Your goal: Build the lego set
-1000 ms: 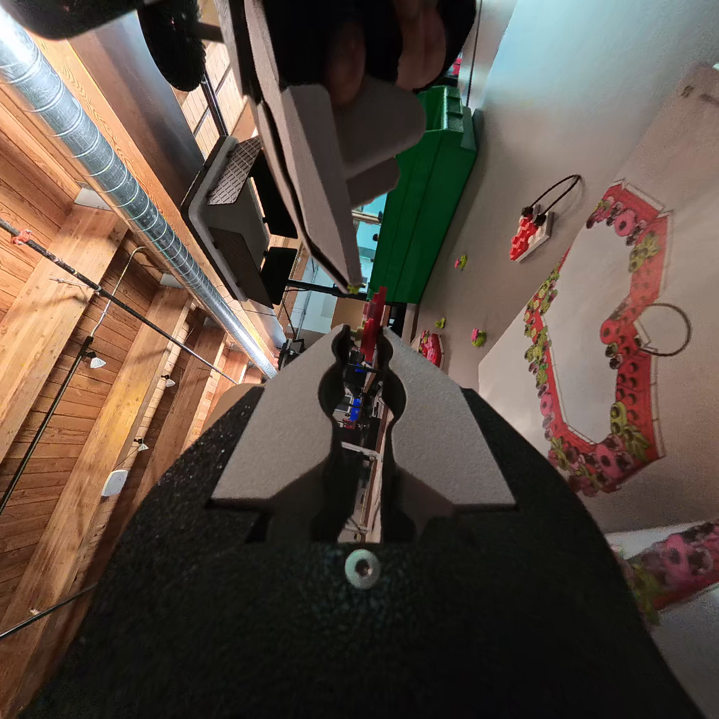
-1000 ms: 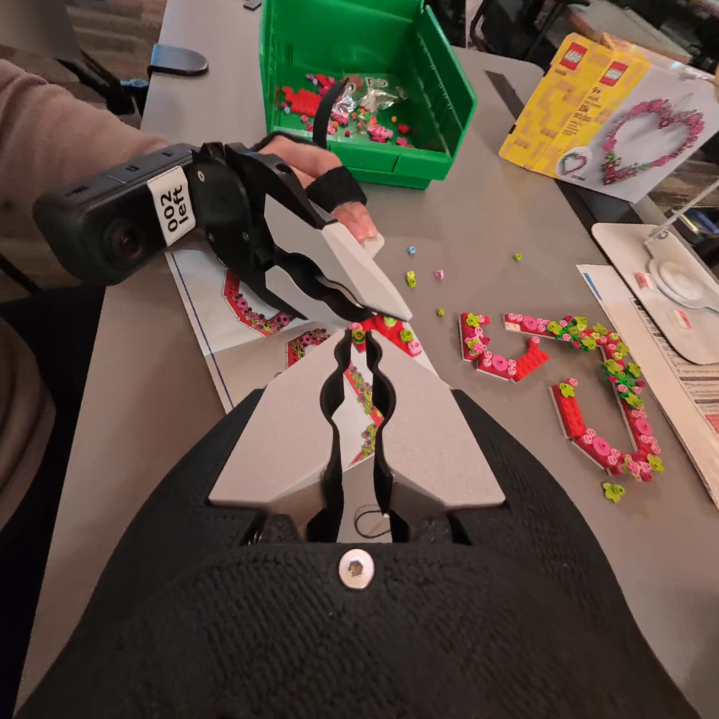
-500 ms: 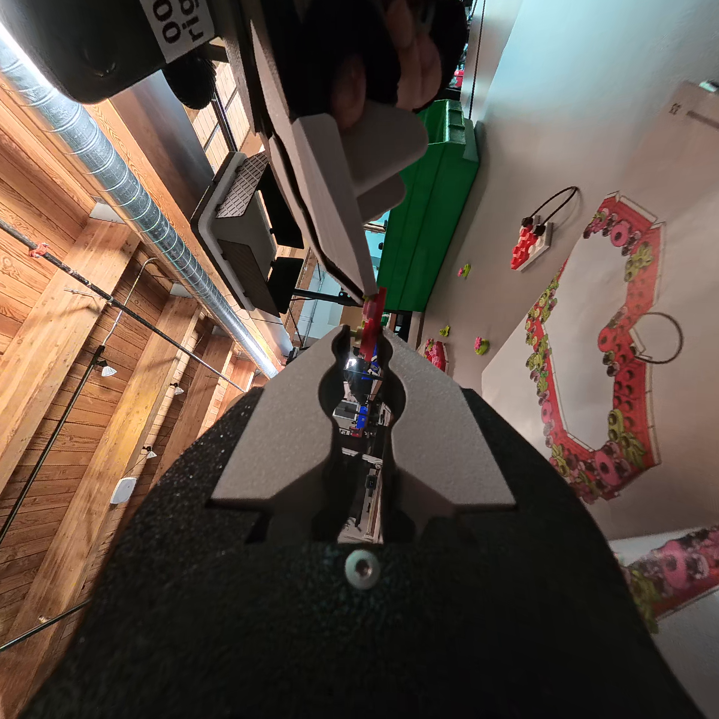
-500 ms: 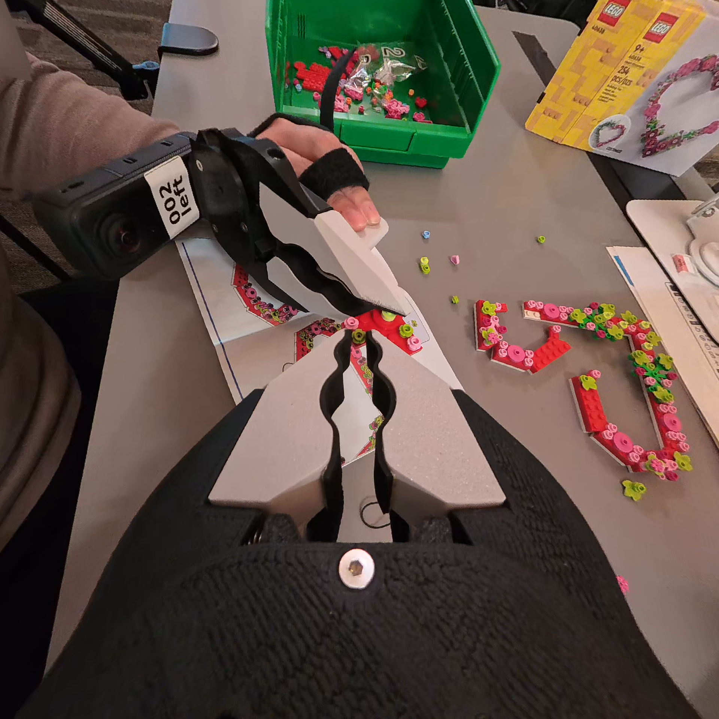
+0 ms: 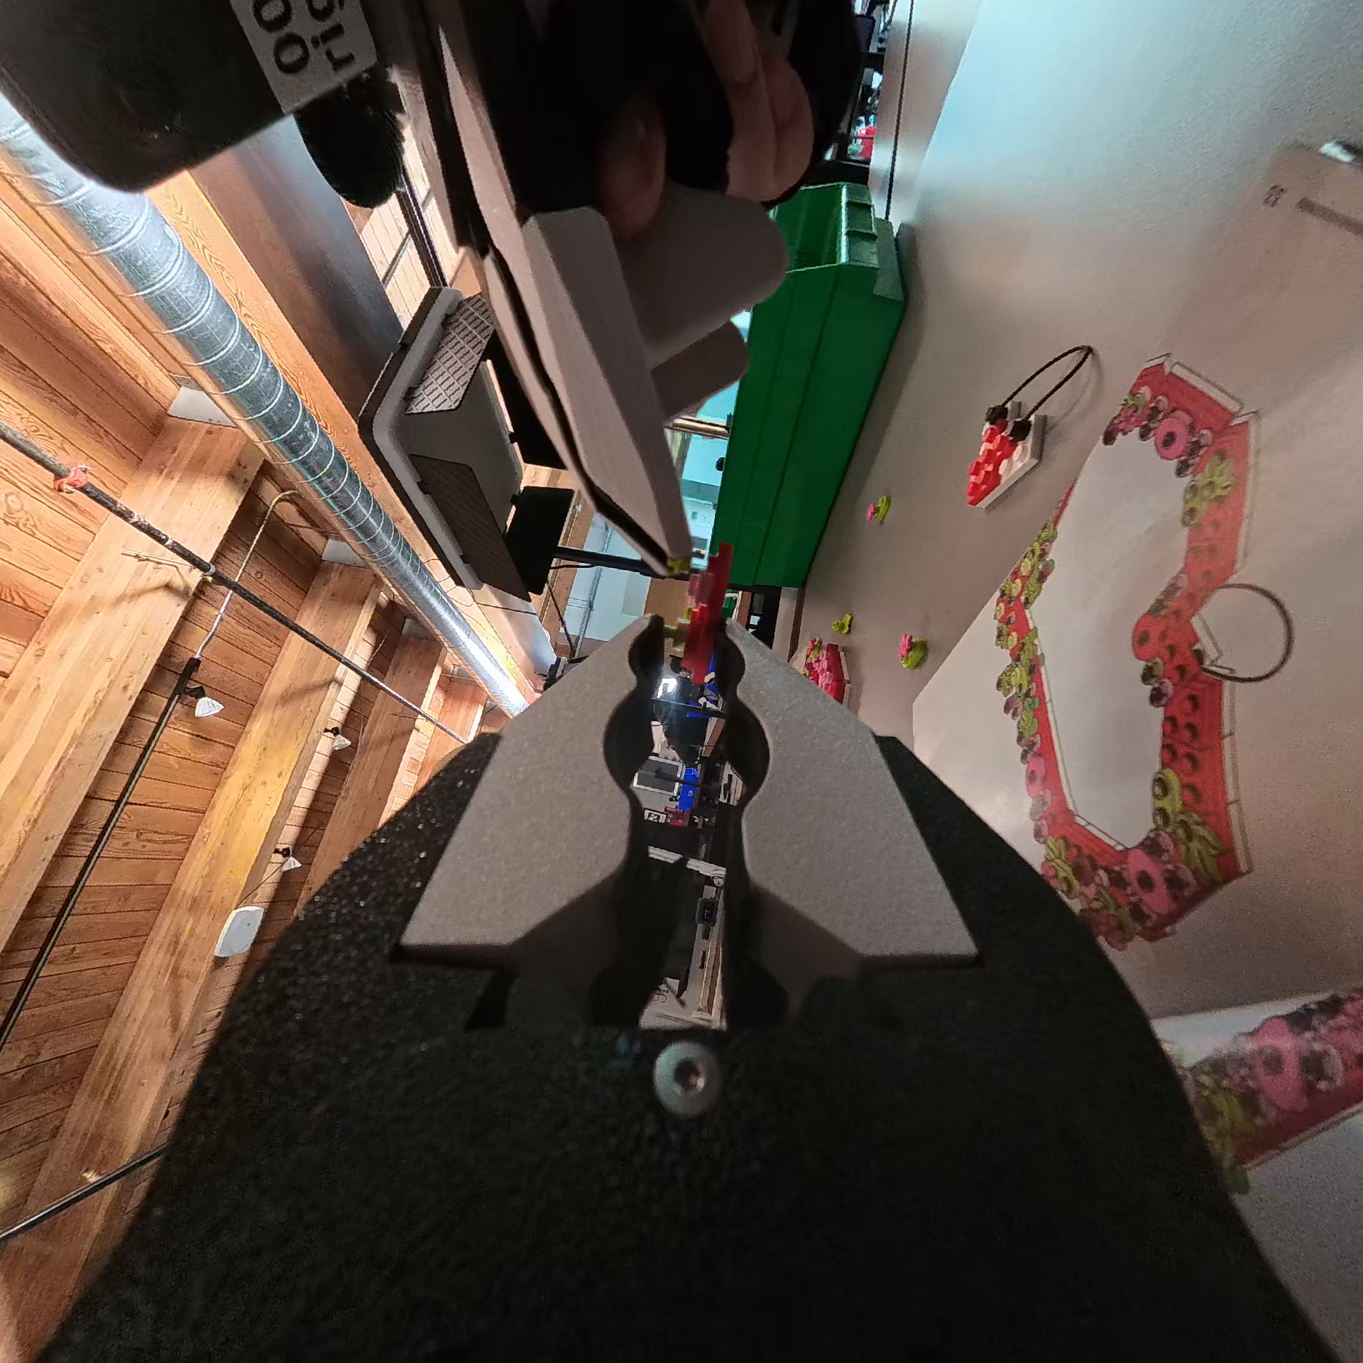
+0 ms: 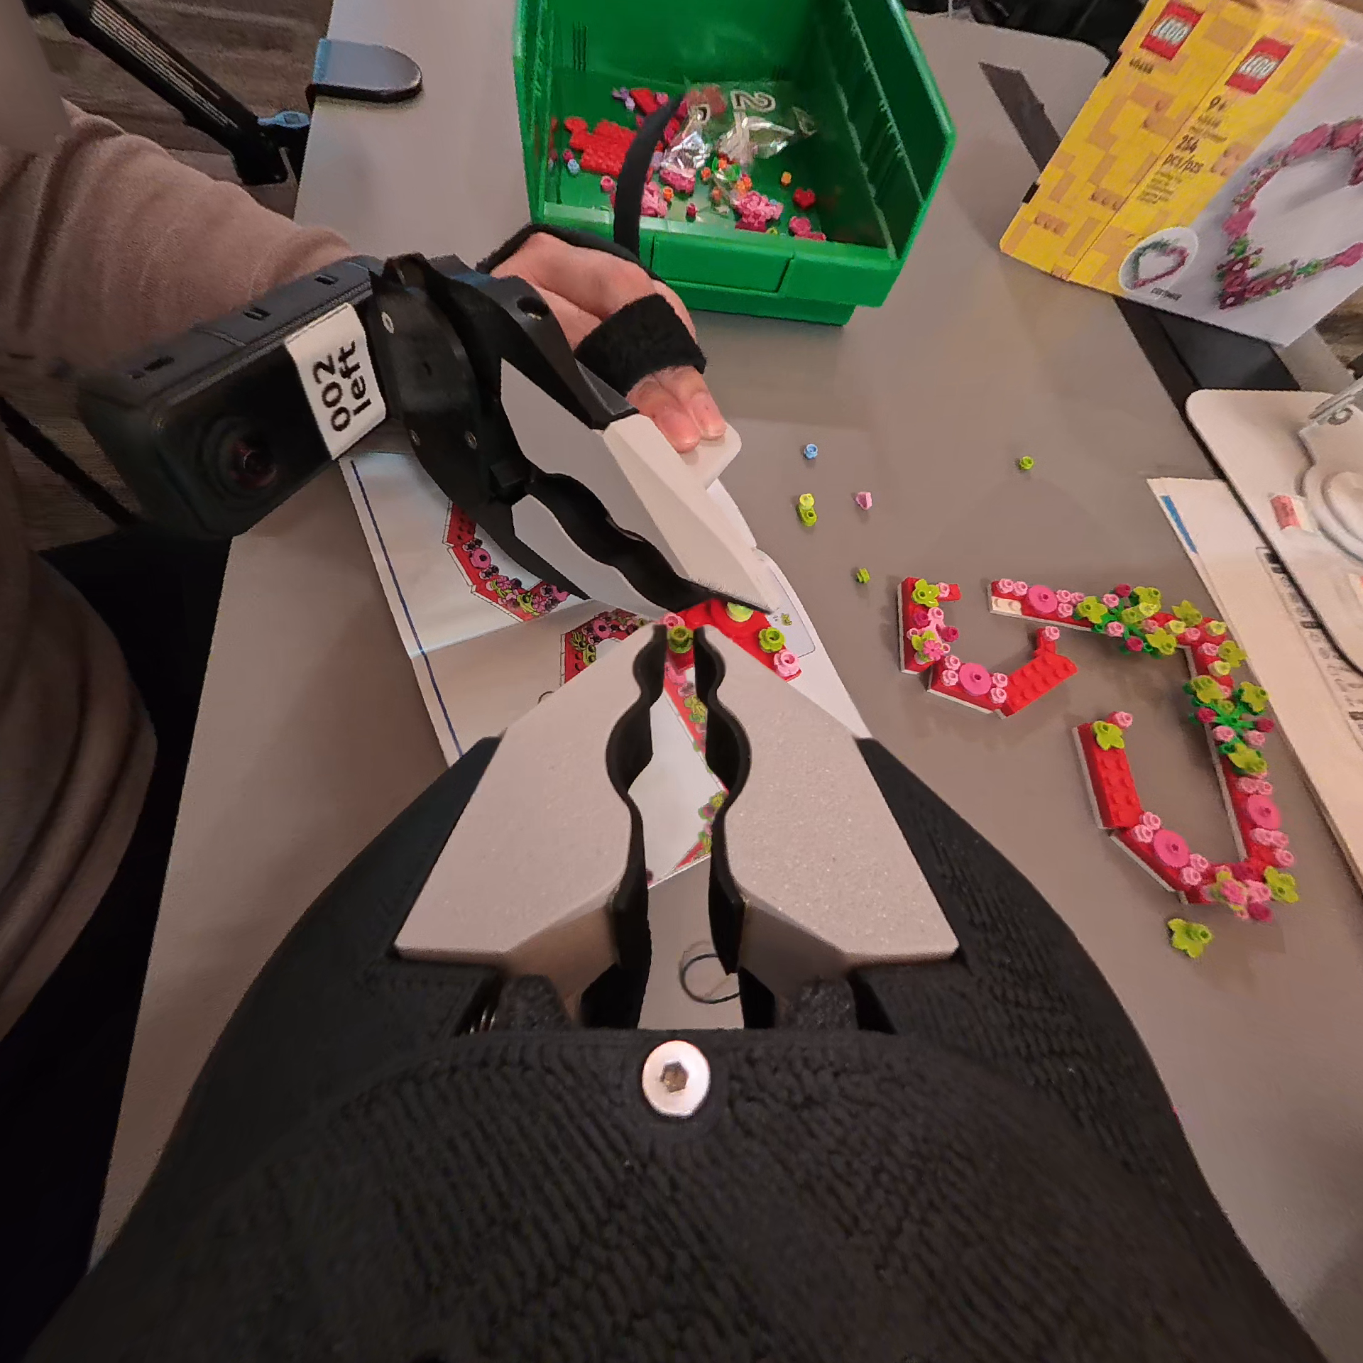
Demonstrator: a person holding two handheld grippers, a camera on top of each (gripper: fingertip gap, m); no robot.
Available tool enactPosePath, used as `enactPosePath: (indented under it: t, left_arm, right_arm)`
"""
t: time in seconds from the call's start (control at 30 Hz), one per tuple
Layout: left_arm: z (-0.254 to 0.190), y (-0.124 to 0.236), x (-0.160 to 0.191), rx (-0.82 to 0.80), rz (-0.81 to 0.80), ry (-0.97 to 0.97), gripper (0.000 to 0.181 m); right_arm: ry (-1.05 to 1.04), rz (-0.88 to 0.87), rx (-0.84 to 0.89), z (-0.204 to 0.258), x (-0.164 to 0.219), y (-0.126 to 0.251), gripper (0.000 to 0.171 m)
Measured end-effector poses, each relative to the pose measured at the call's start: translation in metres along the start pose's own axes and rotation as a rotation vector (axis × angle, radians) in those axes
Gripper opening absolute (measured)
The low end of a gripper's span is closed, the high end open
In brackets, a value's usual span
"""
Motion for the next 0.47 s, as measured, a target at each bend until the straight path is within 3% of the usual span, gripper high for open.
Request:
enactPosePath:
  t: [0.2,0.37,0.47]
  left_arm:
    - [0.009,0.004,0.007,-0.047,0.022,0.017,0.011]
    - [0.016,0.009,0.018,-0.073,0.049,0.068,0.011]
    - [0.014,0.007,0.017,-0.060,0.051,0.059,0.011]
  right_arm:
    - [-0.005,-0.068,0.169,-0.012,0.005,0.014,0.005]
    - [-0.116,-0.150,0.178,-0.013,0.018,0.019,0.005]
    - [-0.115,-0.108,0.220,-0.012,0.022,0.021,0.005]
Point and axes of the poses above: each gripper's, where its closed fingertips meet, y back along the fingers, x out of its underside, z = x × y across the jaws, the point moved 8 cm from there along y, back along the fingers, and after that the axes turned 2 degrees about x, right-handed, at the moved point
